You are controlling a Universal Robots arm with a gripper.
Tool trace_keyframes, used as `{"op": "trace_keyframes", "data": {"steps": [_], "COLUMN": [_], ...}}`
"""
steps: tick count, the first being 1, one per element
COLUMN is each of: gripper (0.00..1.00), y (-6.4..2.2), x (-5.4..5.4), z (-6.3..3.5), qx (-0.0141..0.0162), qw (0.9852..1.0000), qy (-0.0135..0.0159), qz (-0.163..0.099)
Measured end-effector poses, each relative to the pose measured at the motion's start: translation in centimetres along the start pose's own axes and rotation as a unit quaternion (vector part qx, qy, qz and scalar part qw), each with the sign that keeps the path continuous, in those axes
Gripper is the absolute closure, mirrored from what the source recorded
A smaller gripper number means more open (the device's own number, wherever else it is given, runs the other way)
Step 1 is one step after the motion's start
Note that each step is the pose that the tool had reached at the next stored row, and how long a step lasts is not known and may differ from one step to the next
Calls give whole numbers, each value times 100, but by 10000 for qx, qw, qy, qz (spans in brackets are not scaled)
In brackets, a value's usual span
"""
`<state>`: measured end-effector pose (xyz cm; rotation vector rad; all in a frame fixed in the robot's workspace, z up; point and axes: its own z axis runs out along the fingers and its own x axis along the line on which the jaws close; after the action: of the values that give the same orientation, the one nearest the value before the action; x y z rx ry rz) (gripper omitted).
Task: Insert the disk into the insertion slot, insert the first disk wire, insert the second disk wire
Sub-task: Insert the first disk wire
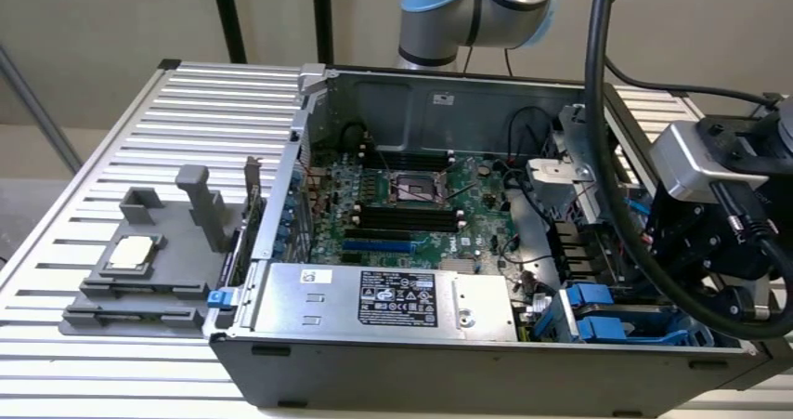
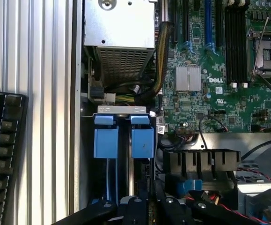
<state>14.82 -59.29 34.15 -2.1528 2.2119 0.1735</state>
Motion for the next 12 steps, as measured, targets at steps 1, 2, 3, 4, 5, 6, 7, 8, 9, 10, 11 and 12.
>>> {"op": "trace_keyframes", "data": {"steps": [1, 2, 3, 4, 5, 6, 7, 8, 9, 10, 11, 12], "gripper": [84, 84, 84, 84, 84, 84, 84, 84, 84, 84, 84, 84], "y": [0, 0, 0, -1, -1, -1, -2, -3, -5, -7, -8, -10], "x": [0, 0, 0, 0, 0, 0, 0, 0, 0, 0, 0, 0], "z": [2, 5, 7, 8, 10, 11, 12, 14, 15, 16, 17, 18], "qx": [0, 0, 1, 2, 2, 2, 3, 3, 3, 4, 4, 4], "qw": [10000, 10000, 10000, 10000, 10000, 10000, 10000, 10000, 10000, 10000, 10000, 10000], "qy": [1, 3, 4, 6, 7, 8, 9, 9, 10, 11, 12, 13], "qz": [2, 5, 9, 13, 17, 20, 23, 25, 28, 31, 34, 35]}}
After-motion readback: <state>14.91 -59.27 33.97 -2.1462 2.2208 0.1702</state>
